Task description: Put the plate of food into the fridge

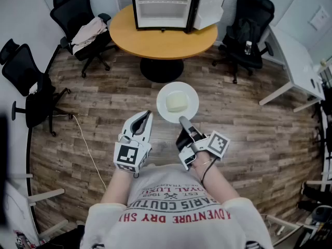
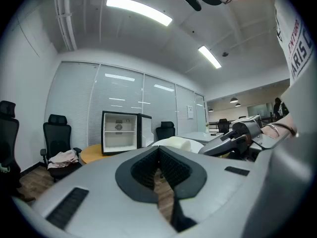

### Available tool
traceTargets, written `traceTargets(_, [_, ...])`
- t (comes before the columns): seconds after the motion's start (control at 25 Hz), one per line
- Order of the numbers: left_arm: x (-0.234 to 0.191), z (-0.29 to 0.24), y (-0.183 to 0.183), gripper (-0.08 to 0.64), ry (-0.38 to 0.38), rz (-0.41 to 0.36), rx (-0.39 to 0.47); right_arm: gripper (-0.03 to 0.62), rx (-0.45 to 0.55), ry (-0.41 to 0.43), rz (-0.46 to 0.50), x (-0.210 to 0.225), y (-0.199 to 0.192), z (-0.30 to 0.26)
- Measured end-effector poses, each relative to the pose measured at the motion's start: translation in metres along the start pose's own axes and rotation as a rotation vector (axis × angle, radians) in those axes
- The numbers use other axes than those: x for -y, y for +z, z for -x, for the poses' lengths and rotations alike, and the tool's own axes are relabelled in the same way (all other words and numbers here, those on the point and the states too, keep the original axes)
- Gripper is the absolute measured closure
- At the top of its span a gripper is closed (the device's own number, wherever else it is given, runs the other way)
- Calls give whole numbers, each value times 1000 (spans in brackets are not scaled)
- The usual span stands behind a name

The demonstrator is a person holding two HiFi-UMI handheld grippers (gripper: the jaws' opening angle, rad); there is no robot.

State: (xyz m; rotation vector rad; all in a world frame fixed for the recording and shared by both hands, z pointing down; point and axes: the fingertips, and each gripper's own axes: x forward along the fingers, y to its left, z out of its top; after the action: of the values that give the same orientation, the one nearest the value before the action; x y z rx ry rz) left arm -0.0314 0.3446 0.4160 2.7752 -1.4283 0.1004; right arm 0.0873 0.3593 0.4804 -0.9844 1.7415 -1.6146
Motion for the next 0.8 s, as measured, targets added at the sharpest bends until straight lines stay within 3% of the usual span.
traceTargets(0.52, [-12, 9, -1, 531, -14, 9, 4, 551, 4, -44, 28, -2, -14, -7])
traceTargets(0.8, [-65, 37, -3, 531, -29, 42, 15, 552, 40, -70, 7, -1, -55, -40])
